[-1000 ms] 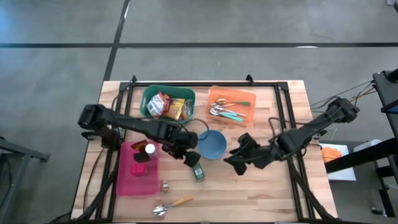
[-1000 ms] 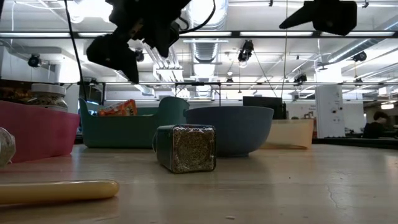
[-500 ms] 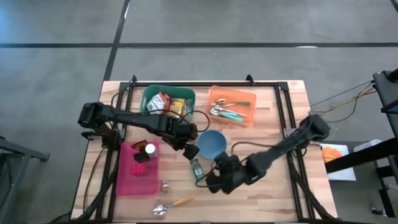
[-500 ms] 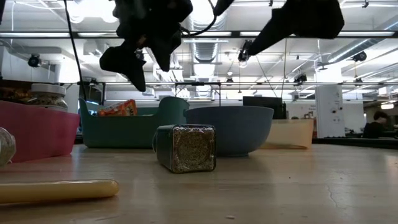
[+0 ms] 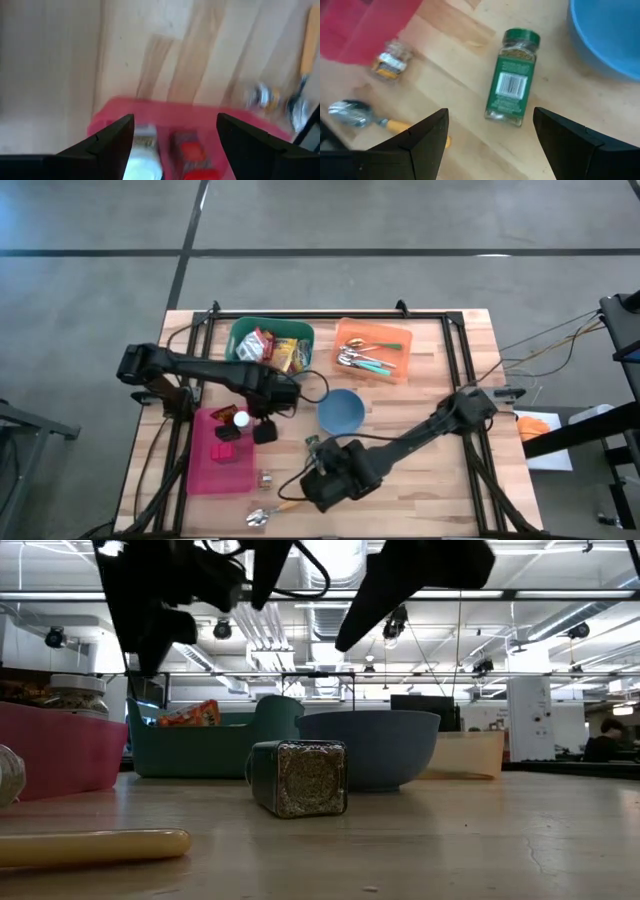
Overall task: Pick & Place Food Item
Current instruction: Put the green seasoning bottle into the pink bin
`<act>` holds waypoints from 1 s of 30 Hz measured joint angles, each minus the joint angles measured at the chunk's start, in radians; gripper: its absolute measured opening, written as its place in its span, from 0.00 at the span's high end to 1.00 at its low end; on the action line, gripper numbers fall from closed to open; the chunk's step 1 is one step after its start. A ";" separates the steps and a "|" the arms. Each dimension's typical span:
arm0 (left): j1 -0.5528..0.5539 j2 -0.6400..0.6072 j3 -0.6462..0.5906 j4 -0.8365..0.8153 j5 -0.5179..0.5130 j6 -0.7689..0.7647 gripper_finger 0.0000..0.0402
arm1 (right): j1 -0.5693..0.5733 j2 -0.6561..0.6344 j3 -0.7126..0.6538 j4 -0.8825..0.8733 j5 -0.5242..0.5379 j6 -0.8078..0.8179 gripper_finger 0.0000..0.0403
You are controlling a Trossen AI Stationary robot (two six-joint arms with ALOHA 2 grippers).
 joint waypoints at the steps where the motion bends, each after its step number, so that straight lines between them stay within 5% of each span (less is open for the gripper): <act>1: -0.002 -0.010 0.000 -0.021 0.000 0.025 0.29 | -0.002 0.013 0.021 -0.013 0.000 0.000 0.29; 16: -0.004 -0.199 -0.008 -0.007 -0.009 0.099 0.29 | -0.016 0.128 0.056 -0.072 -0.025 0.027 0.29; 30: -0.004 -0.319 -0.221 0.139 -0.015 0.033 0.29 | -0.023 0.126 -0.024 0.080 -0.034 -0.001 0.29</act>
